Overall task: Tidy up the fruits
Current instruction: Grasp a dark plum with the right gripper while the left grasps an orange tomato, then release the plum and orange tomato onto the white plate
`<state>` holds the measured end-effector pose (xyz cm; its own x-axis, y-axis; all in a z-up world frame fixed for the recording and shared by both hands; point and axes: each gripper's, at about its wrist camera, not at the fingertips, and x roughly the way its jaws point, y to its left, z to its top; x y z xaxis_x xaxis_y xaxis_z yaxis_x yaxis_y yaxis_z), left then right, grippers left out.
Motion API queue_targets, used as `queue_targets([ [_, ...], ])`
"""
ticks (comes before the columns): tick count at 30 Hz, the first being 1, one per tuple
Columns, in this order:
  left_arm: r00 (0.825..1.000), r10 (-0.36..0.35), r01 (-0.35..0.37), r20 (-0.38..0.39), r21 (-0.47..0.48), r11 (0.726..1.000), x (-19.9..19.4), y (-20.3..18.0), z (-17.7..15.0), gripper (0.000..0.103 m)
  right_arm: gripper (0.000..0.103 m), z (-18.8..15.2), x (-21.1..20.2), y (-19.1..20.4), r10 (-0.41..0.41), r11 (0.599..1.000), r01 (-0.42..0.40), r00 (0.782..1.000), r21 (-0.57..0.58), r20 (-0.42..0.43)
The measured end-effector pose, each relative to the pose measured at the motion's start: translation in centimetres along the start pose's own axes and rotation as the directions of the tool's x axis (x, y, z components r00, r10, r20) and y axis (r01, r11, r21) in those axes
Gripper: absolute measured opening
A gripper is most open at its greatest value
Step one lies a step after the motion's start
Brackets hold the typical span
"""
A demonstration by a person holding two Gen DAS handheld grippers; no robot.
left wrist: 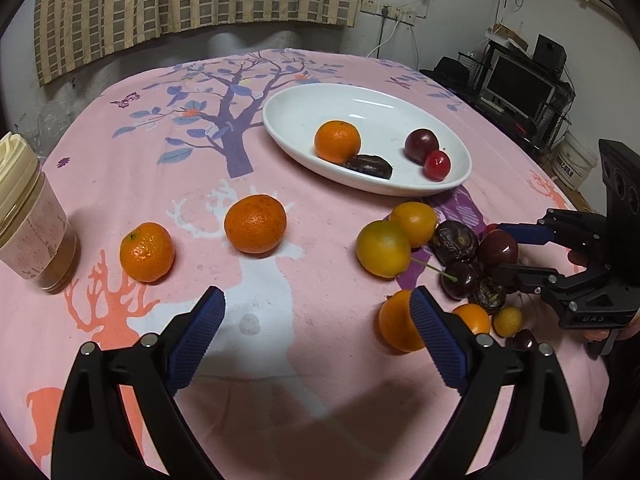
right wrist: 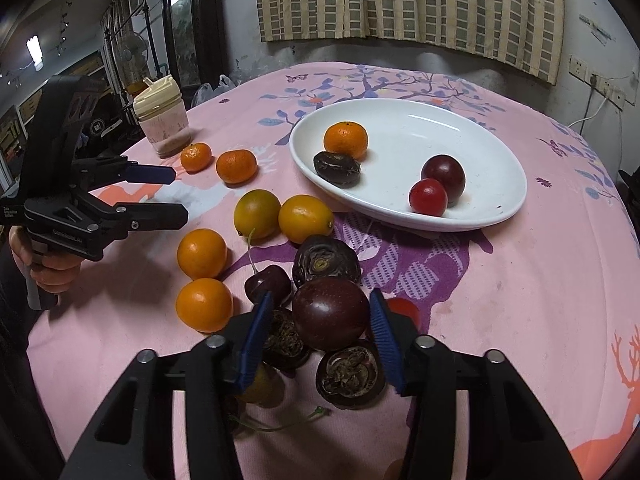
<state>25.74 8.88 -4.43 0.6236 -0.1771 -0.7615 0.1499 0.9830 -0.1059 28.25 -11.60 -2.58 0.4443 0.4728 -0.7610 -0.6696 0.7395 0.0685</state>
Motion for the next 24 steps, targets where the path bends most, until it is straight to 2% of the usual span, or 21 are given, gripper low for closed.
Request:
queue_targets([
  [1, 1.000, -0.001, 0.001, -0.003, 0.002, 1.000, 0.0, 0.0, 0.0, 0.091, 0.039, 0.0, 0.0, -0.1, -0.015, 1.000, 0.015, 1.000, -0.003, -0.001],
  [7, 0.998, -0.067, 0.067, -0.023, 0.022, 0.997, 0.2, -0.8, -0.2, 0.090, 0.038, 0.2, -0.7, -1.1, 0.031, 0.998, -0.032, 0.999, 0.058, 0.021],
  [9, 0.992, -0.120, 0.122, -0.038, 0.048, 0.991, 0.2, -1.5, -0.4, 0.075, 0.038, 0.2, -1.1, -1.3, 0.029, 0.997, -0.032, 0.999, 0.067, 0.038],
  [12, 0.983, -0.171, 0.175, -0.062, 0.072, 0.982, 0.5, -2.3, -0.7, 0.066, 0.038, 0.2, -1.2, -1.7, 0.039, 0.995, -0.043, 0.998, 0.086, 0.046],
  [17, 0.974, -0.204, 0.210, -0.102, 0.049, 0.976, 1.6, -2.9, -0.9, 0.054, 0.038, 0.3, -1.3, -1.7, 0.036, 0.996, -0.039, 0.998, 0.085, 0.044],
  [23, 0.974, -0.187, 0.197, -0.127, 0.073, 0.978, 2.4, -3.9, -1.2, 0.050, 0.038, 0.3, -1.4, -1.6, 0.034, 0.996, -0.038, 0.998, 0.084, 0.049],
  [24, 0.974, -0.188, 0.198, -0.130, 0.076, 0.977, 2.5, -3.9, -1.3, 0.045, 0.038, 0.4, -1.4, -1.7, 0.034, 0.996, -0.038, 0.998, 0.085, 0.050],
])
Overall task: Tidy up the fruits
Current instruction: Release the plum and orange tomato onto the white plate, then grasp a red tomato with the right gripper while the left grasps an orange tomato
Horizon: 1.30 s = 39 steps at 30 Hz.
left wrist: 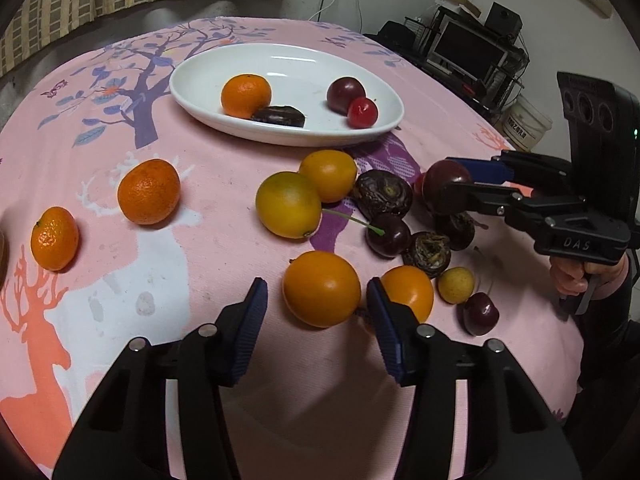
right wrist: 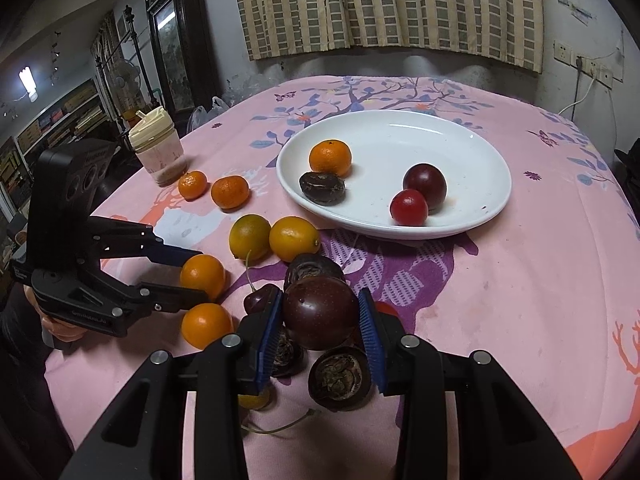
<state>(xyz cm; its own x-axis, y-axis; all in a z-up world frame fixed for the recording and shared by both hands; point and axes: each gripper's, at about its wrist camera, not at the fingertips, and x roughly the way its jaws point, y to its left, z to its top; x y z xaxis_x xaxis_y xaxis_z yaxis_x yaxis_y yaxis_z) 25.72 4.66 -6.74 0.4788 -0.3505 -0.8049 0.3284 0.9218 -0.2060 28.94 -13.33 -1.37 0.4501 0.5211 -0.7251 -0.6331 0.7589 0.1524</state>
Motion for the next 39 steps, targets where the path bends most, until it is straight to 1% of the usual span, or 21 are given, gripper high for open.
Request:
queue_targets([
  [2, 1.000, -0.002, 0.002, -0.008, 0.001, 1.000, 0.2, -0.1, -0.1, 0.039, 0.038, 0.0, -0.1, 0.0, 0.002, 1.000, -0.002, 1.000, 0.000, 0.003],
  [6, 1.000, -0.003, 0.003, -0.005, -0.010, 1.000, 0.0, 0.0, 0.1, 0.039, 0.038, 0.3, -0.3, -0.4, 0.003, 1.000, -0.003, 1.000, 0.015, 0.020],
  [8, 1.000, -0.010, 0.010, 0.005, -0.011, 1.000, -0.5, 0.0, 1.0, 0.039, 0.038, 0.8, -0.6, -0.9, 0.006, 0.999, -0.008, 0.999, 0.037, 0.038],
  [11, 0.999, 0.006, -0.007, 0.054, 0.019, 1.000, -1.5, 0.0, 3.8, 0.039, 0.038, 2.7, -1.2, -2.2, 0.007, 0.996, -0.015, 0.995, 0.086, 0.101],
  [14, 0.992, 0.037, -0.041, 0.123, 0.032, 0.999, -1.8, 0.0, 8.0, 0.039, 0.038, 5.2, -0.9, -3.1, -0.043, 0.995, 0.026, 0.983, 0.097, 0.177],
  [15, 0.990, 0.042, -0.048, 0.135, 0.037, 0.998, -1.5, -0.1, 9.4, 0.039, 0.038, 5.9, -0.5, -3.3, -0.055, 0.995, 0.038, 0.981, 0.096, 0.187],
  [17, 0.988, 0.051, -0.058, 0.144, 0.046, 0.997, -0.4, -0.2, 12.0, 0.039, 0.038, 7.3, 1.0, -3.9, -0.078, 0.993, 0.060, 0.978, 0.098, 0.192],
  [19, 0.988, 0.067, -0.075, 0.142, 0.046, 0.996, 1.0, -0.3, 13.9, 0.039, 0.038, 8.1, 2.6, -4.5, -0.091, 0.992, 0.074, 0.980, 0.100, 0.177],
  [21, 0.987, 0.090, -0.096, 0.132, 0.039, 0.995, 2.2, 0.0, 15.2, 0.039, 0.039, 8.6, 3.8, -5.0, -0.104, 0.991, 0.088, 0.982, 0.102, 0.159],
  [23, 0.984, 0.130, -0.133, 0.122, 0.023, 0.991, 3.2, 0.3, 15.7, 0.039, 0.039, 8.8, 4.5, -5.3, -0.118, 0.990, 0.104, 0.981, 0.100, 0.152],
  [24, 0.981, 0.149, -0.151, 0.121, 0.013, 0.988, 3.3, 0.5, 15.8, 0.042, 0.040, 8.8, 4.6, -5.3, -0.125, 0.989, 0.111, 0.981, 0.099, 0.151],
  [25, 0.979, 0.157, -0.159, 0.132, 0.007, 0.987, 3.2, 0.6, 15.7, 0.048, 0.041, 8.6, 4.4, -5.3, -0.122, 0.989, 0.107, 0.981, 0.097, 0.153],
  [26, 0.974, 0.166, -0.169, 0.155, 0.004, 0.986, 2.6, 0.7, 15.5, 0.063, 0.045, 8.5, 4.0, -5.2, -0.116, 0.990, 0.102, 0.980, 0.095, 0.160],
  [27, 0.967, 0.180, -0.184, 0.179, 0.006, 0.983, 1.9, 0.5, 15.3, 0.069, 0.048, 8.4, 3.5, -5.0, -0.117, 0.991, 0.102, 0.978, 0.091, 0.172],
  [29, 0.954, 0.207, -0.218, 0.219, 0.029, 0.975, 0.1, -0.1, 14.5, 0.073, 0.052, 8.2, 2.1, -4.6, -0.120, 0.991, 0.106, 0.972, 0.082, 0.200],
  [30, 0.949, 0.214, -0.229, 0.233, 0.037, 0.973, -0.7, -0.3, 14.0, 0.077, 0.053, 8.0, 1.4, -4.4, -0.117, 0.992, 0.102, 0.970, 0.079, 0.214],
  [33, 0.934, 0.238, -0.249, 0.267, 0.009, 0.968, -2.7, -0.2, 11.3, 0.085, 0.057, 7.2, 0.2, -4.2, -0.112, 0.991, 0.093, 0.968, 0.095, 0.225],
  [34, 0.934, 0.246, -0.252, 0.259, -0.010, 0.968, -3.0, 0.0, 10.3, 0.085, 0.057, 6.7, -0.1, -4.2, -0.110, 0.990, 0.088, 0.970, 0.107, 0.216],
  [37, 0.944, 0.245, -0.241, 0.220, -0.045, 0.970, -3.0, 0.5, 7.1, 0.085, 0.057, 5.2, -0.4, -4.2, -0.101, 0.987, 0.076, 0.979, 0.143, 0.180],
  [39, 0.948, 0.250, -0.240, 0.199, -0.074, 0.968, -2.9, 0.8, 4.8, 0.085, 0.057, 3.8, -0.2, -4.2, -0.093, 0.984, 0.070, 0.986, 0.165, 0.136],
])
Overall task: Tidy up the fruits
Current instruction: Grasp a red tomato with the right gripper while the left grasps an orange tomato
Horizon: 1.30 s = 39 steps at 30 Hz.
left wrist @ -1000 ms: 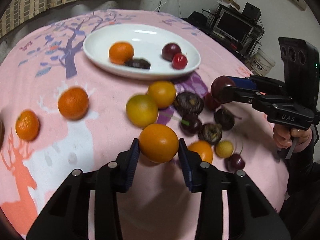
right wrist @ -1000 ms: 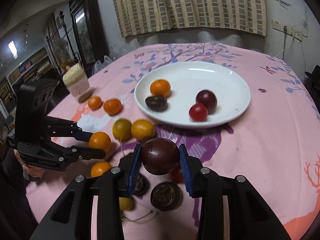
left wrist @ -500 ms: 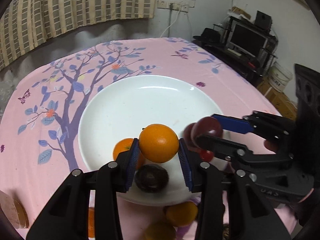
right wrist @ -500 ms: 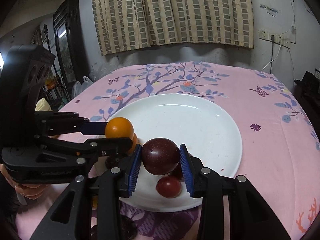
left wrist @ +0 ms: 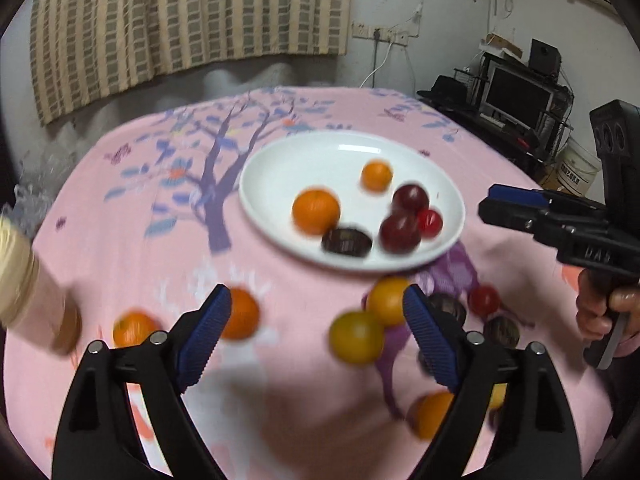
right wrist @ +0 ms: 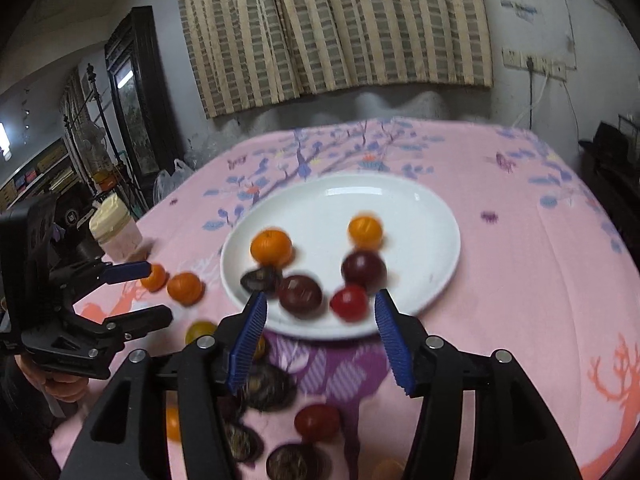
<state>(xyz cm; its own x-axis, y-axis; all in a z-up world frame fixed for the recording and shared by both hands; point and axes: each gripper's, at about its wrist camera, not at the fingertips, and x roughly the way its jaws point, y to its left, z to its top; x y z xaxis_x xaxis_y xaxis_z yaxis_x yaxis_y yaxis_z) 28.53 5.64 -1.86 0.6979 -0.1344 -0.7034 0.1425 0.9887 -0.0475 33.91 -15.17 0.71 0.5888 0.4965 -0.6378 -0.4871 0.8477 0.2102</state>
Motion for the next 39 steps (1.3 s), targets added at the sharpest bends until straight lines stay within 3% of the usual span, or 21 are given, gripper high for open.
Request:
queue_targets([
  [5, 0.996, -0.053, 0.049, -0.068, -0.069, 0.996, -0.3, 0.8, -3.6, 0.085, 0.057, -3.1, 0.6, 0.6, 0.009, 1.000, -0.008, 0.993, 0.009, -0.117],
  [8, 0.999, -0.023, 0.021, -0.046, -0.035, 0.999, -0.7, 0.3, -3.8, 0.085, 0.057, -3.9, 0.6, 1.6, 0.003, 1.000, -0.007, 0.991, -0.028, -0.132],
  [16, 0.998, -0.050, 0.047, -0.050, -0.052, 0.998, -0.9, 0.5, -3.8, 0.085, 0.056, -5.0, 1.1, 1.3, -0.041, 0.999, 0.036, 0.979, -0.030, -0.199],
  [25, 0.995, -0.087, 0.086, -0.053, -0.004, 0.996, -1.2, -0.6, -3.9, 0.085, 0.034, -5.3, 1.8, 1.6, -0.057, 0.997, 0.045, 0.971, -0.057, -0.232],
  [26, 0.993, -0.102, 0.102, -0.060, 0.005, 0.995, -1.2, -0.7, -4.0, 0.085, 0.030, -5.2, 1.8, 1.5, -0.063, 0.997, 0.051, 0.971, -0.060, -0.229],
  [30, 0.973, -0.213, 0.221, -0.086, 0.094, 0.971, -1.6, -2.5, -4.5, 0.085, 0.029, -4.9, 1.4, 0.7, -0.034, 0.999, 0.033, 0.977, -0.007, -0.210],
  [34, 0.966, -0.240, 0.255, -0.096, 0.214, 0.943, -2.0, -5.0, -5.5, 0.073, 0.029, -4.7, 1.1, 0.4, -0.026, 1.000, 0.028, 0.980, 0.008, -0.200],
  [39, 0.961, -0.242, 0.268, -0.136, 0.221, 0.938, -1.1, -5.6, -5.9, 0.055, 0.029, -4.5, 1.1, 0.4, -0.027, 0.999, 0.031, 0.980, 0.016, -0.197],
])
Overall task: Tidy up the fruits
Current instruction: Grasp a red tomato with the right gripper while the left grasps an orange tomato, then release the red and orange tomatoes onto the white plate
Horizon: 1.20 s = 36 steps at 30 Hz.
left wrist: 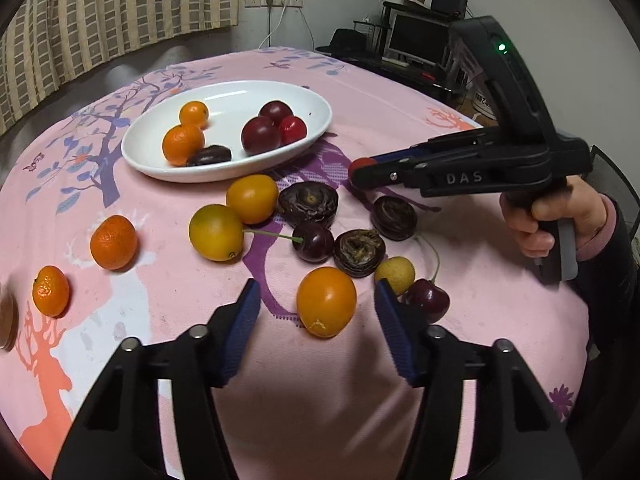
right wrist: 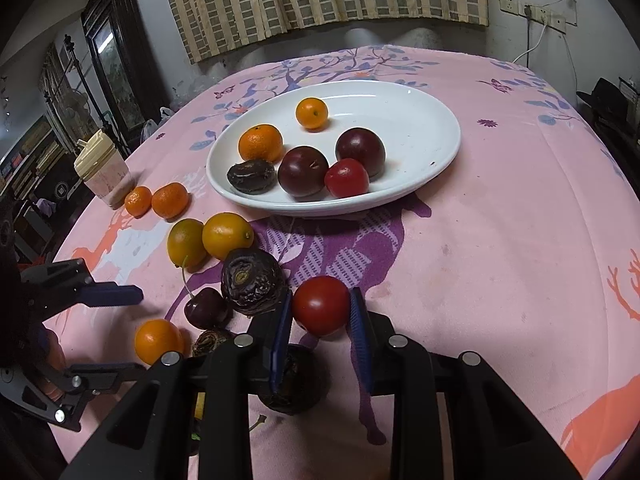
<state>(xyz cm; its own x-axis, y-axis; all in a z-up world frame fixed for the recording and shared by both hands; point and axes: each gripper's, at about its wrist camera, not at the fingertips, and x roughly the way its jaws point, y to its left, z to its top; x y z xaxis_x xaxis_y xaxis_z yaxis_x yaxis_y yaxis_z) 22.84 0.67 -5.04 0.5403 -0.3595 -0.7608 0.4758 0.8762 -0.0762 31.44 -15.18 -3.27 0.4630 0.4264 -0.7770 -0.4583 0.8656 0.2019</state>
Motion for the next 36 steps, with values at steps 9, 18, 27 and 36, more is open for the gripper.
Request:
queue_targets([
  [9, 0.999, -0.005, 0.007, -0.036, 0.033, 0.999, 0.9, -0.6, -0.4, 0.039, 0.029, -0.1, -0.2, -0.1, -0.002, 1.000, 0.002, 1.000, 0.001, 0.007],
  [18, 0.999, 0.006, -0.006, -0.041, 0.009, 1.000, 1.1, -0.3, -0.2, 0.034, 0.029, 0.1, -0.7, -0.1, 0.014, 1.000, -0.014, 0.999, 0.001, 0.032],
  [27, 0.991, 0.101, -0.092, 0.092, -0.093, 0.991, -0.3, 4.7, 8.5, 0.034, 0.029, 5.5, -1.9, -0.1, 0.041, 0.999, -0.041, 0.974, -0.002, 0.224],
  [36, 0.985, 0.168, -0.160, 0.027, -0.191, 0.969, 6.3, 8.6, 15.4, 0.034, 0.031, 10.9, 3.3, -3.1, -0.012, 0.998, -0.002, 0.972, 0.062, 0.235],
])
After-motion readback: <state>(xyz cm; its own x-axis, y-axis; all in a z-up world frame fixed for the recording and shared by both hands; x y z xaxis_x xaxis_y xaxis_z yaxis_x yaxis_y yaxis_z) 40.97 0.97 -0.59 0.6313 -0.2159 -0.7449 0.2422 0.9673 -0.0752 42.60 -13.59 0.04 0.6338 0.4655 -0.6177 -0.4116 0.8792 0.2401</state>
